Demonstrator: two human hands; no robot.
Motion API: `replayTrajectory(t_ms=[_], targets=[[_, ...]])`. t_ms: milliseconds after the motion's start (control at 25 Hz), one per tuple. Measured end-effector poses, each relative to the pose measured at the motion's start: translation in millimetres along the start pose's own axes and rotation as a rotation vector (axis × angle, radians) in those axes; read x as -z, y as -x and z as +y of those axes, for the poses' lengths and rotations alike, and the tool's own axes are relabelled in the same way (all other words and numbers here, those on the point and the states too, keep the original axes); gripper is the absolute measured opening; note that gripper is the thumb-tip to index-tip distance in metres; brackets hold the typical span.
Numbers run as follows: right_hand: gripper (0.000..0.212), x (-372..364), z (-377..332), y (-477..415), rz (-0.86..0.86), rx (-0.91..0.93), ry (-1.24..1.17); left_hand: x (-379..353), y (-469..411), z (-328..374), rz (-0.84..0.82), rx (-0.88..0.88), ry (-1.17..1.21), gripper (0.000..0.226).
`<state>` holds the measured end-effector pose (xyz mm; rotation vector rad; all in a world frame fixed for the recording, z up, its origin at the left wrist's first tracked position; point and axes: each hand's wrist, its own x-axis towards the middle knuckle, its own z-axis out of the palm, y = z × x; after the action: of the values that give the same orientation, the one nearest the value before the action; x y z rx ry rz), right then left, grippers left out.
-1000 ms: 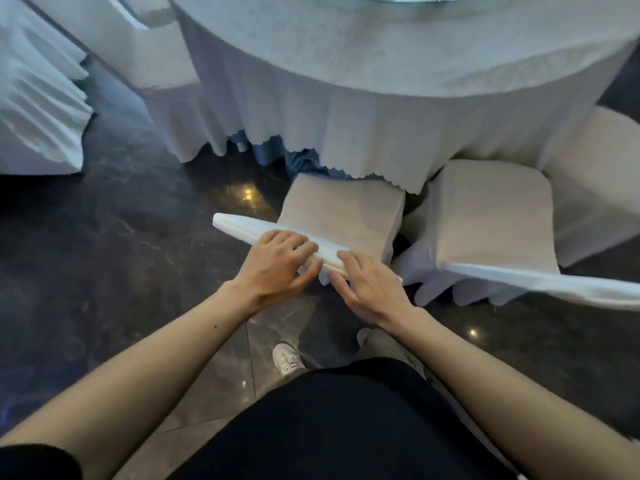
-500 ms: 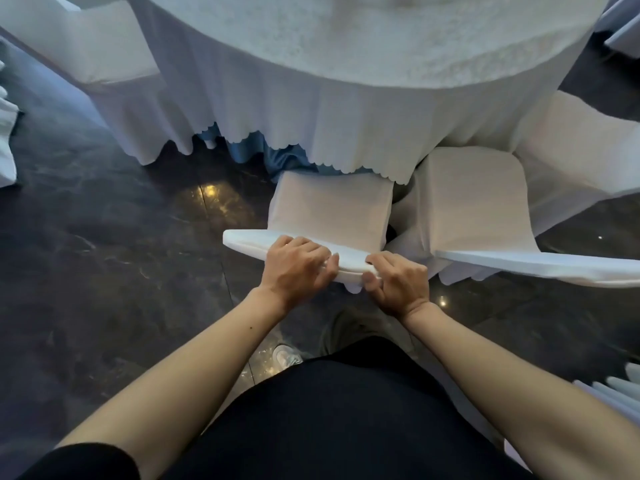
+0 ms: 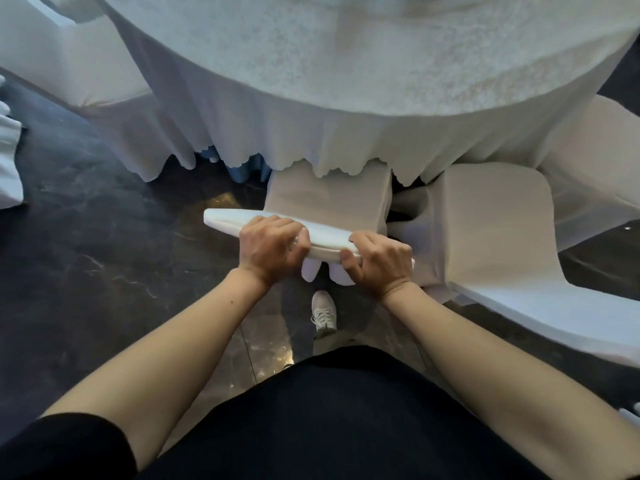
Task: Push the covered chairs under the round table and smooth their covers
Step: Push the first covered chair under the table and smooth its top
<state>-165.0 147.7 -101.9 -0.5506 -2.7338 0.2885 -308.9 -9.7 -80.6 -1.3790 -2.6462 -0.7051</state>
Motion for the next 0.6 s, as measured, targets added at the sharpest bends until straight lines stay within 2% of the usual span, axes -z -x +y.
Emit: replayTrajectory(t_ms=[120,280,600], targets=[[0.062,-11,-2,-42,-0.024,0.013,0.002,-1,-36,-23,-0.056,0.086,-0.031,0.045],[0.062,-20,-3,-77,-0.048,0.024,-0.028,-2,-66,-44,-0.098,0.118,-0.047,0.048],[0.053,-19,0,-82,-0.103,0.047,-0.053,0,-66,-39,-0.127,0.186,-0.068,0.047]])
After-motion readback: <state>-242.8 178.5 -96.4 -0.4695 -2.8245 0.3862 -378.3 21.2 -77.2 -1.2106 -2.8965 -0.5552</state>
